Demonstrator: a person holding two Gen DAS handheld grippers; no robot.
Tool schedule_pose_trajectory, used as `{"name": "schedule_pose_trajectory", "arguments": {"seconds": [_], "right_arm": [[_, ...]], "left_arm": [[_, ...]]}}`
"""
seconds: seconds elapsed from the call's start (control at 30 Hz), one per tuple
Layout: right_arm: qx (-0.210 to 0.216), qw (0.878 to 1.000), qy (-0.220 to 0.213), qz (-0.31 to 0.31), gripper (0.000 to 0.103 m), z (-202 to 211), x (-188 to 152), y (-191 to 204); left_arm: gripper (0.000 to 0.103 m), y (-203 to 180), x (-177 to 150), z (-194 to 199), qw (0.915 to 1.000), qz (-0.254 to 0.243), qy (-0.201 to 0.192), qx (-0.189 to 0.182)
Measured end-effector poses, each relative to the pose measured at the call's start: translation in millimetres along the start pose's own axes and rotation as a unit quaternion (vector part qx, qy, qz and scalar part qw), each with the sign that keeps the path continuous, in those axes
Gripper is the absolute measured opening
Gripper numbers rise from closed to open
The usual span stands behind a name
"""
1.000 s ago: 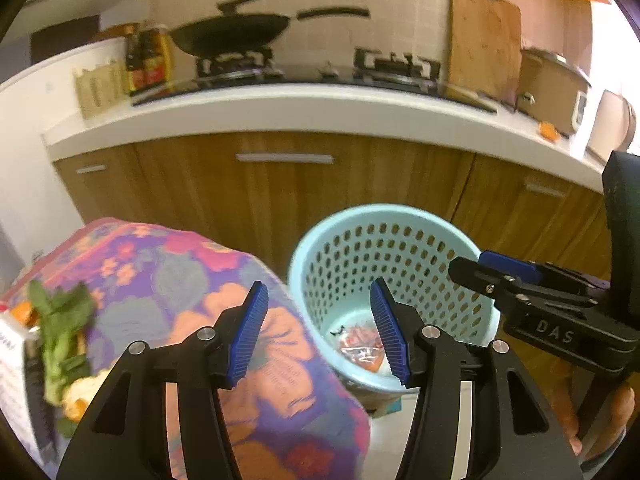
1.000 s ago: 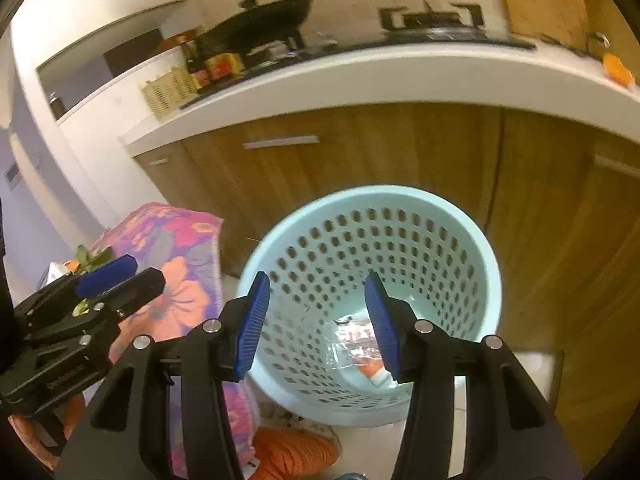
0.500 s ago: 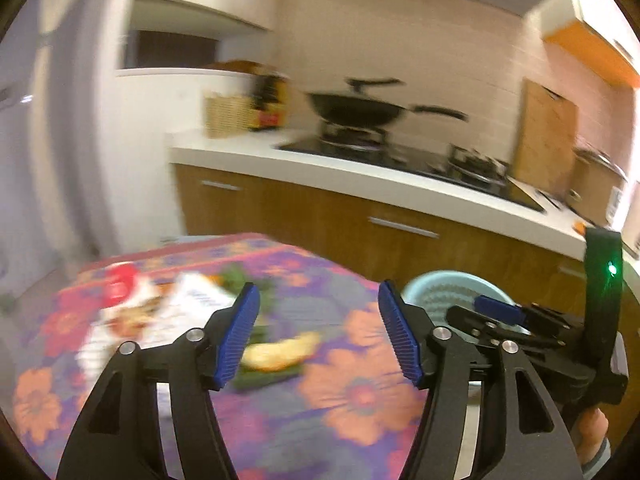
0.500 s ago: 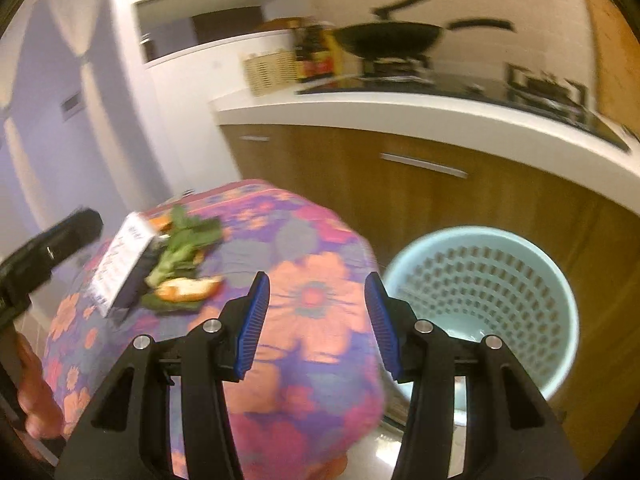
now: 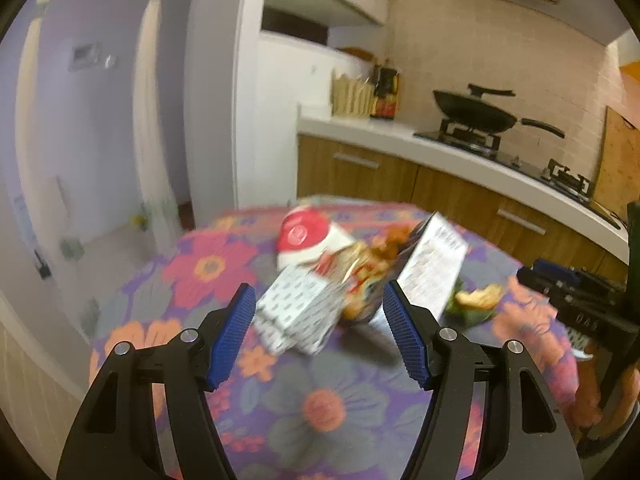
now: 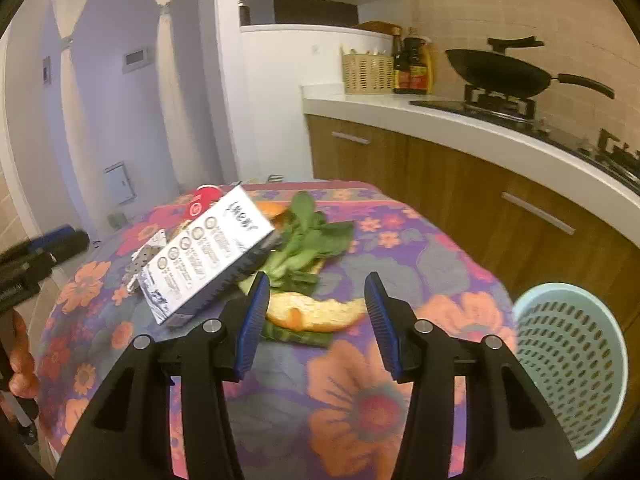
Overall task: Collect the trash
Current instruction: 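Grasp the polka-dot paper bag with the left gripper while the right gripper grasps the greens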
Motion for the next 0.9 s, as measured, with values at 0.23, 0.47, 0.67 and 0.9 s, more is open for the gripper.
{"name": "schedule_pose_trajectory", "arguments": {"seconds": [0.23,0.47,0.67,0.9], "right_arm": [[0.008,1.000,-0.003,0.006,0.046,-10.9,-1.3,10.9],[0.000,1.000,0.005,0.003,0.046,-16.8,-3.2,8.5],[-0.001,1.000,0.015,-0.005,0.046,-21.3,-4.2,4.6],[0.015,0.998,0.065,0.009,0.046,-33.4,-14.3,7.7]], "left_arm": [[0.064,12.2,-23.4,-26.6,0.9971,-0.026,0.064,-0.032],[0.061,-4.2,-39.2,-61.3,0.9891,-0.081,0.119,-0.030],[0.040,0.6,-45.7,-85.3,0.9861,-0.079,0.146,-0.002],[0.014,15.9,-42.9,-83.6,0.9895,-0.040,0.139,0.009]]}}
Point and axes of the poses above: each gripper's, at about its wrist camera, not at the fingertips, and z roughly against the way its jaws point, y to its left, x to its top, the point moved 1 cm from there along -z, roughly the way its jaws point, and after that the axes turned 14 degrees about -y, right-handed, at the moved point
